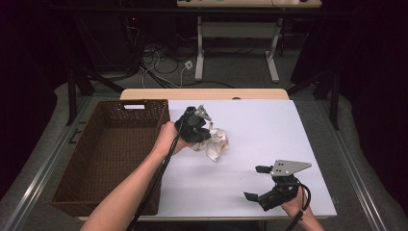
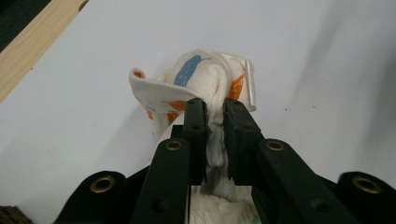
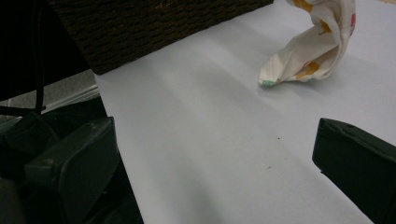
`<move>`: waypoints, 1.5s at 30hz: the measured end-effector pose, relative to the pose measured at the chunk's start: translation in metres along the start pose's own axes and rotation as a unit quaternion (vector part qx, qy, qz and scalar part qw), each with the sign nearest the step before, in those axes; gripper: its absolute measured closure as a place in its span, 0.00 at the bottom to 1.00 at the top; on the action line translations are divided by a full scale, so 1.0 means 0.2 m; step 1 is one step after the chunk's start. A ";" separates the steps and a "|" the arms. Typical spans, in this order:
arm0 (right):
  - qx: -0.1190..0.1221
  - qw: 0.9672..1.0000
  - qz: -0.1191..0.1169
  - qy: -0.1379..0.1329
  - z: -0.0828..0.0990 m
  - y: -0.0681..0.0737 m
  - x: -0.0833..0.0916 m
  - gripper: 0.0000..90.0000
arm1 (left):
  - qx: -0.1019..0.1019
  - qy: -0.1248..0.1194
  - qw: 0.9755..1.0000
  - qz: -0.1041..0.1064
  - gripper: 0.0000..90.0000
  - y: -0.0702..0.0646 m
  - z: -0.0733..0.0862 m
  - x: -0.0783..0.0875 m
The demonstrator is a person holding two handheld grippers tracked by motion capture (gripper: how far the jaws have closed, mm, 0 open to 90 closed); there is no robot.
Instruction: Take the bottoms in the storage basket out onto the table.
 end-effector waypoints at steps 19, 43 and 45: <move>0.002 1.000 0.001 0.001 0.00 0.00 0.00 0.00 | 0.033 -0.016 0.999 0.004 0.88 -0.04 0.06 -0.10; 0.003 1.000 0.002 0.000 0.00 0.00 0.00 0.00 | 0.060 0.033 0.997 0.032 0.72 -0.07 0.12 -0.19; 0.002 1.000 0.002 0.000 0.00 0.00 0.00 0.00 | 0.066 0.037 0.997 0.029 0.64 -0.07 0.13 -0.19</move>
Point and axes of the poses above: each handheld gripper's, and its own axes: x roughly backward along the jaws, z roughly out of its underside, y roughly to its left, the point moved 2 cm from there along -x, roughly forward along the jaws, and after that the axes turned 14 degrees about -x, right-handed, at the moved point
